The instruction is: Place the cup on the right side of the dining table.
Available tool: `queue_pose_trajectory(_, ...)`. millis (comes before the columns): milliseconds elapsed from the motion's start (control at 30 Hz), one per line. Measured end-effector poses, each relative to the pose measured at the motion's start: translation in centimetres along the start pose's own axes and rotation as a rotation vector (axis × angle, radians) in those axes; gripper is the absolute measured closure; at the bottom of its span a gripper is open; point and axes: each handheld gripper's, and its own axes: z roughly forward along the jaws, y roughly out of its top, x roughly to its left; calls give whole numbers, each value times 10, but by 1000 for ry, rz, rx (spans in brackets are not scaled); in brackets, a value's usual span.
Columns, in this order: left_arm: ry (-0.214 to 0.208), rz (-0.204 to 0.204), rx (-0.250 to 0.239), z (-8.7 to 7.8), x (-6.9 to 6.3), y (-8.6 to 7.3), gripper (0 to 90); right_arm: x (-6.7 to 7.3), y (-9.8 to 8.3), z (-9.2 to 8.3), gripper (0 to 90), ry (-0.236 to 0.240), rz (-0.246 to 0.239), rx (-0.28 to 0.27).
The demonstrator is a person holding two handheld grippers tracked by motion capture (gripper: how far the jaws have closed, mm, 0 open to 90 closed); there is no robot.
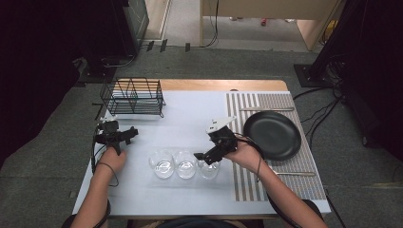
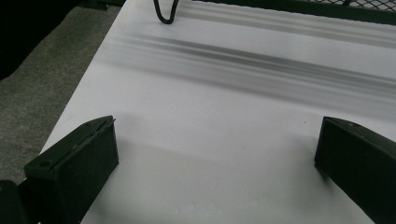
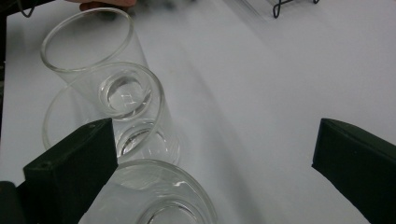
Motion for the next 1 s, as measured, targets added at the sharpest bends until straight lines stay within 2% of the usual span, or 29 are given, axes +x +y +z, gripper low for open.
queue_pose_trajectory(300, 0, 0, 0, 0, 0, 0, 0, 8, 0, 4, 0, 56, -46, 11)
queue_pose_trajectory(533, 0, 0, 0, 0, 0, 0, 0, 9, -2, 7, 0, 75, -49, 19)
queue_pose_trajectory(833, 0, 0, 0, 0, 0, 0, 0, 14, -5, 10, 0, 105, -109, 42)
queue_pose_trajectory(1000, 0, 0, 0, 0, 0, 0, 0, 14, -6, 11, 3, 123, -120, 47)
